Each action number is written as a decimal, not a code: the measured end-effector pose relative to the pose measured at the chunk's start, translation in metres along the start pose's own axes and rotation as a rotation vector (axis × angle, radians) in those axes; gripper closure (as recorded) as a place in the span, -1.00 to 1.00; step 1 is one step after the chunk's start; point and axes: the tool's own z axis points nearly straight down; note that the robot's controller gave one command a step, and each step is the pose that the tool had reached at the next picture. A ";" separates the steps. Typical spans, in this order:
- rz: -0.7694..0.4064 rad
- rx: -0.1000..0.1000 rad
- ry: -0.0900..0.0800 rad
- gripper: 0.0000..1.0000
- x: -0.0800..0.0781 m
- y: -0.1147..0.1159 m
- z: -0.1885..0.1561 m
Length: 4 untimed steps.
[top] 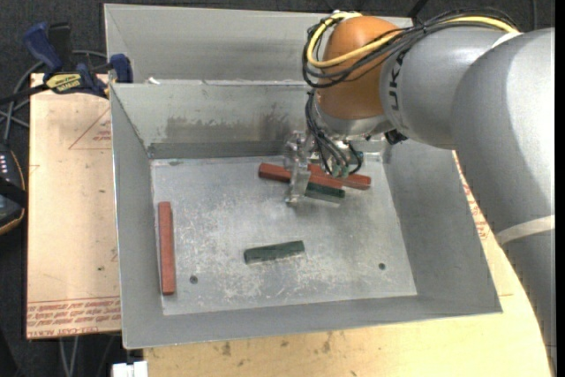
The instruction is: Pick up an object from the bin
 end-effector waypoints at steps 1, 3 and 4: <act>0.017 0.002 0.004 1.00 0.002 0.009 -0.045; -0.023 0.002 -0.001 1.00 0.004 0.003 -0.155; -0.023 0.003 0.009 -1.00 0.006 0.002 -0.150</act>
Offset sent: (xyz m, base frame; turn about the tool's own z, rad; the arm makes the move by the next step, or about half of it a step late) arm -0.0033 0.0077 0.0410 0.0200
